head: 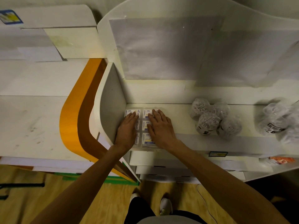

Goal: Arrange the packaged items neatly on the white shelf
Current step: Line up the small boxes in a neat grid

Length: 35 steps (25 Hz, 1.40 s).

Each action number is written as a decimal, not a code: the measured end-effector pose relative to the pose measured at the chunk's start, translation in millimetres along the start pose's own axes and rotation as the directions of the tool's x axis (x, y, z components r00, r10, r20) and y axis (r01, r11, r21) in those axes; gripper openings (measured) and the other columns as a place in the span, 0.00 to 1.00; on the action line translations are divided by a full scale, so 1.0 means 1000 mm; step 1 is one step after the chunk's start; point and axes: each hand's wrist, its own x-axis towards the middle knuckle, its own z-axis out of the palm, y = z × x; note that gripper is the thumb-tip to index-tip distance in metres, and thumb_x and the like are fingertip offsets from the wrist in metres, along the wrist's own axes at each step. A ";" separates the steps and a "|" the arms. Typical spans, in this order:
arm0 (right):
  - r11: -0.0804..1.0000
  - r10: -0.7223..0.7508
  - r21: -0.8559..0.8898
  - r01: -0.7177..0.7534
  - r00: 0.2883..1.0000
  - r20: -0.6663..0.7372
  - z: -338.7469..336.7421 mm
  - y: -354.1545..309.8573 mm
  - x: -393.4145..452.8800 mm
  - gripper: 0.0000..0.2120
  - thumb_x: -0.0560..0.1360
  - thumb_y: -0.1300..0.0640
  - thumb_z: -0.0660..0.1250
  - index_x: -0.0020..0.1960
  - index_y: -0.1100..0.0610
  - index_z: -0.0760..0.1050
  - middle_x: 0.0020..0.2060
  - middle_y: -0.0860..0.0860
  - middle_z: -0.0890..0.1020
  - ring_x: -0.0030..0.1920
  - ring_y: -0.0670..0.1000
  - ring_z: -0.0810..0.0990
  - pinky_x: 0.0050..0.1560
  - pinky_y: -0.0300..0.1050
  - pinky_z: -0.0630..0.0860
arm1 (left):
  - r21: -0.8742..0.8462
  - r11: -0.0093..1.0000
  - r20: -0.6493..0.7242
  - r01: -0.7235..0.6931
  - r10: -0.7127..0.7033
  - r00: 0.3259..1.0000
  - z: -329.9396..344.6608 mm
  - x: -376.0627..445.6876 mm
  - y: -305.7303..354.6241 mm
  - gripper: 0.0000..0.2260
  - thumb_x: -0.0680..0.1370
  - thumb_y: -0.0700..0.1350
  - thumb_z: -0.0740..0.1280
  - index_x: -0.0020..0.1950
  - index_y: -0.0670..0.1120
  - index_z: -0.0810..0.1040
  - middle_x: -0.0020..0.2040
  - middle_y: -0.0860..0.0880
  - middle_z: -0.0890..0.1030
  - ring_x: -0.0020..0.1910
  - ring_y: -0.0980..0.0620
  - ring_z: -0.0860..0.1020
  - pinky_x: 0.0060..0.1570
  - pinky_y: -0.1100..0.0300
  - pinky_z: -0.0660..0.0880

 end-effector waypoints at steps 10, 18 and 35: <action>1.000 0.019 0.018 -0.019 0.999 0.036 0.005 -0.009 0.001 0.26 0.85 0.47 0.50 0.81 0.53 0.52 0.81 0.53 0.51 0.81 0.54 0.45 0.79 0.59 0.46 | 0.090 0.995 0.077 -0.034 0.028 0.997 0.003 -0.005 -0.001 0.36 0.80 0.64 0.41 0.80 0.43 0.56 0.80 0.46 0.57 0.80 0.48 0.54 0.78 0.51 0.49; 0.993 0.045 0.105 -0.045 0.999 0.005 0.011 -0.010 0.001 0.29 0.82 0.44 0.45 0.81 0.52 0.54 0.81 0.52 0.53 0.81 0.53 0.46 0.79 0.57 0.46 | 0.111 0.994 0.108 -0.024 0.012 0.994 0.005 -0.002 -0.003 0.36 0.80 0.67 0.40 0.81 0.46 0.55 0.81 0.47 0.56 0.80 0.49 0.52 0.76 0.55 0.44; 0.999 -0.009 0.041 0.010 1.000 -0.024 0.009 -0.009 -0.001 0.25 0.84 0.48 0.53 0.79 0.55 0.60 0.80 0.53 0.60 0.80 0.54 0.54 0.77 0.54 0.52 | 0.065 0.997 0.077 -0.036 0.031 0.997 0.002 -0.003 -0.003 0.32 0.81 0.60 0.50 0.78 0.41 0.63 0.78 0.43 0.63 0.78 0.46 0.59 0.77 0.49 0.53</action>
